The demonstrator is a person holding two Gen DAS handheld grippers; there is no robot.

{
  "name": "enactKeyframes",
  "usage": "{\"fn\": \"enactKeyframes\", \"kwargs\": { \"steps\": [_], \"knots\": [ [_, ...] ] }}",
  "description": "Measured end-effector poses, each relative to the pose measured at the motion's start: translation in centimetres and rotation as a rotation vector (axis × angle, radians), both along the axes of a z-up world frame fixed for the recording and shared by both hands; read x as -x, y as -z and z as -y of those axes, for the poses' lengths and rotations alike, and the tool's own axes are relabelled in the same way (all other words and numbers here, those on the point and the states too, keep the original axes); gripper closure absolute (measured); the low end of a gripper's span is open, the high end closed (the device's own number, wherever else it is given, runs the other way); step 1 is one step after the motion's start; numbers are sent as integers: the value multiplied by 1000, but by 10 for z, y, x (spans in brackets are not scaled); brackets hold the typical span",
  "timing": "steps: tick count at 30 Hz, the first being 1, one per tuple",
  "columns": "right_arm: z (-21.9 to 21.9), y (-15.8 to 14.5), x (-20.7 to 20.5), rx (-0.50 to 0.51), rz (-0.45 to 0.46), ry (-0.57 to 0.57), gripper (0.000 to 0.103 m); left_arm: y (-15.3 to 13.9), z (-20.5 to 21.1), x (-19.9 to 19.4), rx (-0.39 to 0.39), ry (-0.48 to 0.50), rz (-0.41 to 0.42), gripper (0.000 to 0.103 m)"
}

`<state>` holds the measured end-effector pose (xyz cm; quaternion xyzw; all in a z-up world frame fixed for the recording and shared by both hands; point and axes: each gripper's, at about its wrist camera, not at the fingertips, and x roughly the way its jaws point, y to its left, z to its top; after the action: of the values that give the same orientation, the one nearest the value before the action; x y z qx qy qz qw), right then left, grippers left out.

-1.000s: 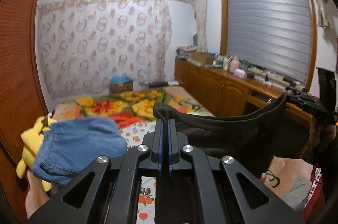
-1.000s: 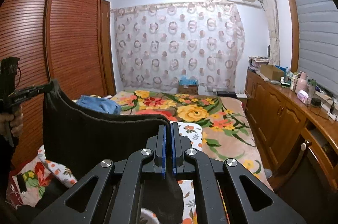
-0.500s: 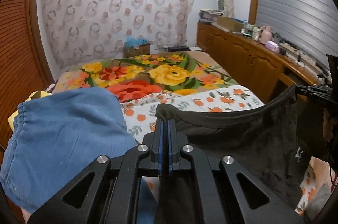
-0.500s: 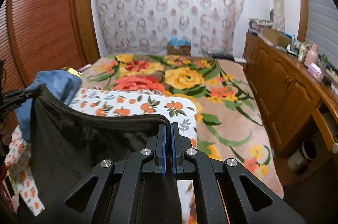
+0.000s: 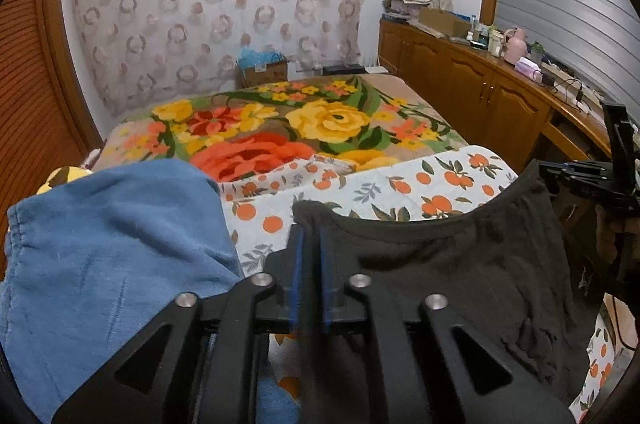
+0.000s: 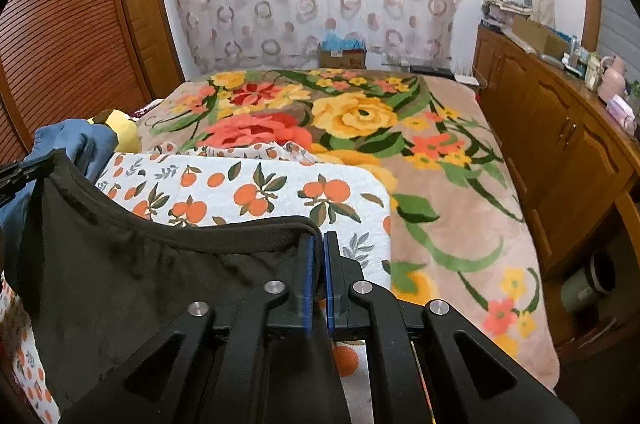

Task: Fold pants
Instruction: 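Lay the black shorts flat on the bed and open both grippers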

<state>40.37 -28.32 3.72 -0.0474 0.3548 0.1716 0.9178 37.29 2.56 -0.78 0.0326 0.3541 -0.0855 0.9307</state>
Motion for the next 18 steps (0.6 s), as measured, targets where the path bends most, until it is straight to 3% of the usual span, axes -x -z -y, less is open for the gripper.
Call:
{"fn": "enactKeyframes", "kwargs": {
  "steps": [8, 13, 18],
  "knots": [
    [5, -1, 15, 0, 0, 13, 81, -6, 5, 28, 4, 49, 17, 58],
    [11, -6, 35, -6, 12, 20, 64, -3, 11, 60, 20, 89, 15, 55],
    [22, -4, 70, -29, 8, 27, 62, 10, 18, 96, 48, 111, 8, 55]
  ]
}}
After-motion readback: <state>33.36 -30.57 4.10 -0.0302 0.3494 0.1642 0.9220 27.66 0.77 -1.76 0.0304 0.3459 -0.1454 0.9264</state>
